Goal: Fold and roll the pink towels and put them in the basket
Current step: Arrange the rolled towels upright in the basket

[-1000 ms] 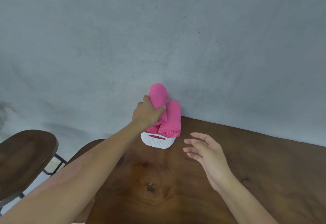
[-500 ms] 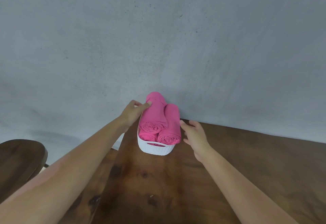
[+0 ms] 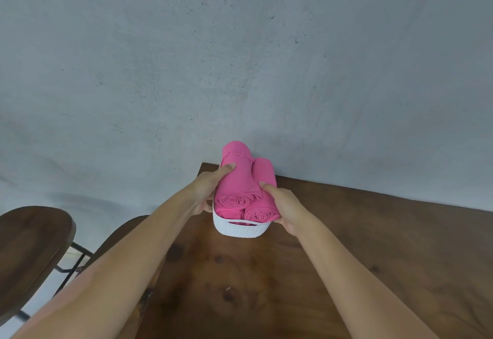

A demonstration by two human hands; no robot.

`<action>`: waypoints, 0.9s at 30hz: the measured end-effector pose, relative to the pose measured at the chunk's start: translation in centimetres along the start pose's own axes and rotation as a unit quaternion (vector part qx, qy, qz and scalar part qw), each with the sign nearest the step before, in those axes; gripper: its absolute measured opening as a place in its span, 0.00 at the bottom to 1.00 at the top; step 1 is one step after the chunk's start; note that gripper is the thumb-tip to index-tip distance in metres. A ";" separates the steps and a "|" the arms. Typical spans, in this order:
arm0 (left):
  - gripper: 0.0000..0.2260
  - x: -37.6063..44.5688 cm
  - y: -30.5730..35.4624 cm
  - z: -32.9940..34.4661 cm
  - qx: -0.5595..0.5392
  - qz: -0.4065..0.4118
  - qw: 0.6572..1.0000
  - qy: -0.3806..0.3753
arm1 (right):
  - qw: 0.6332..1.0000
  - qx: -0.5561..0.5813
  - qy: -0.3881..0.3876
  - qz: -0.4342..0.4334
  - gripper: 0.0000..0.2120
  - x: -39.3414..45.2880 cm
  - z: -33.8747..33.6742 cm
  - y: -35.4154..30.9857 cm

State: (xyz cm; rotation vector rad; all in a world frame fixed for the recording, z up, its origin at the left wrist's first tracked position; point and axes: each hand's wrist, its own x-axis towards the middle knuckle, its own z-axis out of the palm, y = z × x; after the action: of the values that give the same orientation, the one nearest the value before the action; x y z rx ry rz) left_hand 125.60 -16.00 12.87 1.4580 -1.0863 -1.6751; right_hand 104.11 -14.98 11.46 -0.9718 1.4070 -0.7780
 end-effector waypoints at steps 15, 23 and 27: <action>0.34 -11.9 -7.0 11.8 0.001 0.004 1.000 -0.004 | 0.998 0.026 0.050 -0.009 0.26 -14.9 -7.9 8.6; 0.36 -18.1 -10.6 18.0 -0.015 -0.006 1.000 0.003 | 0.999 0.006 0.054 0.001 0.27 -23.5 -11.4 12.1; 0.36 -19.7 -11.4 20.1 -0.023 -0.017 1.000 -0.004 | 0.998 0.017 0.060 -0.011 0.25 -26.2 -12.9 13.6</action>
State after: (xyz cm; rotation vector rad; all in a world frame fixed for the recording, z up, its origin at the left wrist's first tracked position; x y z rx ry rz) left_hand 109.45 9.73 12.05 1.4495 -1.0270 -1.7189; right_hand 88.62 13.25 11.62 -0.9275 1.4841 -0.8872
